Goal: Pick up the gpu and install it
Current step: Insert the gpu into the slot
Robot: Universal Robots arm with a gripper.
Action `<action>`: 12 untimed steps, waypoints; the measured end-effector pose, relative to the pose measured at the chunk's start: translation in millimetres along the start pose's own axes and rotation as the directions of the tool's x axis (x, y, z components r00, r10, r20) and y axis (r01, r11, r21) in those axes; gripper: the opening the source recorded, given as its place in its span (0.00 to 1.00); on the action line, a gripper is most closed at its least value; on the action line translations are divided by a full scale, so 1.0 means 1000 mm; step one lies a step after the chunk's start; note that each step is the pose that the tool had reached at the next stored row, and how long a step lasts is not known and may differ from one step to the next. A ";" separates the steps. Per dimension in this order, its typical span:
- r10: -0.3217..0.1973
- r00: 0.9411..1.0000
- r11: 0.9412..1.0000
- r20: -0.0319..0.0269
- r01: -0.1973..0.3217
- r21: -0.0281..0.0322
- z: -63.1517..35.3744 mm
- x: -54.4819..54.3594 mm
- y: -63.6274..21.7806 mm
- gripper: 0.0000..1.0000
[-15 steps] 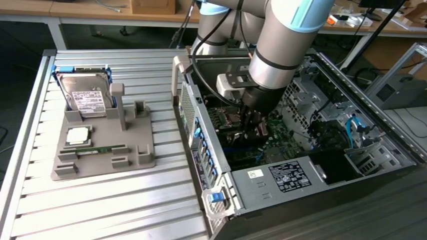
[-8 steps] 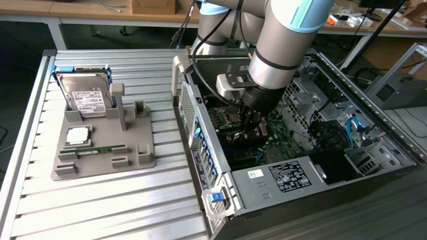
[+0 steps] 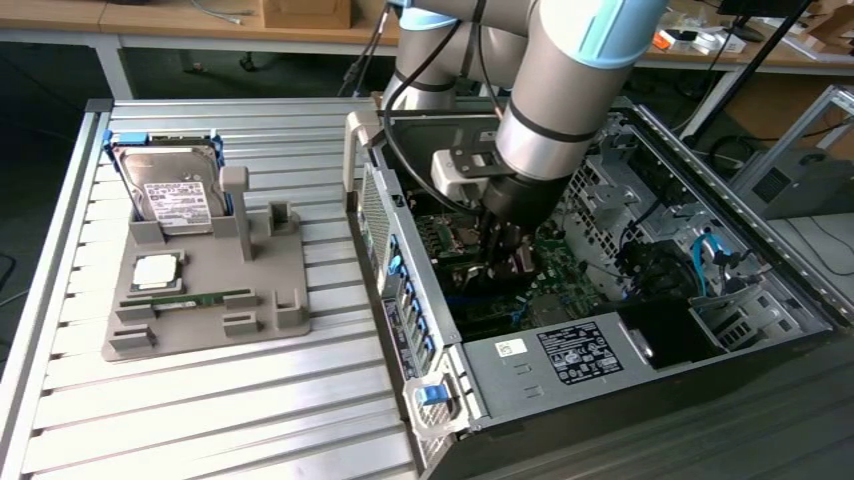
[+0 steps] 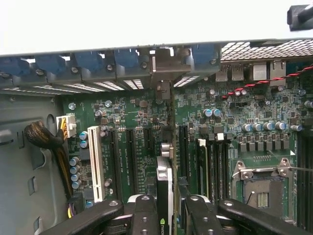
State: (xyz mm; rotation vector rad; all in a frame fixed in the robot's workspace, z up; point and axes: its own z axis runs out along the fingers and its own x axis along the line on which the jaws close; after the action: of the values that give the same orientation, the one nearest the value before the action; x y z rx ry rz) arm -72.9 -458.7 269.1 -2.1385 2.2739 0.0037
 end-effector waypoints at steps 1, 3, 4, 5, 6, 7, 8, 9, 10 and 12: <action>0.000 1.000 1.000 0.000 0.000 0.000 0.0003 0.000 0.0001 0.27; 0.000 1.000 1.000 0.000 0.000 0.000 0.0015 0.000 0.0002 0.27; 0.000 1.000 1.000 -0.001 0.000 0.000 0.0019 0.000 0.0002 0.27; 0.000 1.000 1.000 -0.001 0.000 0.000 0.0024 0.000 0.0002 0.27; 0.000 1.000 1.000 -0.001 0.000 0.000 0.0030 0.000 0.0003 0.27; 0.000 1.000 1.000 -0.001 0.000 0.000 0.0034 0.000 0.0003 0.27; 0.000 1.000 1.000 -0.001 0.000 0.000 0.0037 0.000 0.0004 0.27; 0.000 1.000 1.000 0.000 0.000 0.000 0.0042 0.000 0.0005 0.27; 0.000 1.000 1.000 0.000 0.000 0.000 0.0045 0.000 0.0007 0.27; 0.000 1.000 1.000 -0.001 0.000 0.000 0.0050 0.000 0.0009 0.27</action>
State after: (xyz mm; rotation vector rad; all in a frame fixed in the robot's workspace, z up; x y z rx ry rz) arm -73.8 -458.7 264.1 -2.1389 2.2743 0.0034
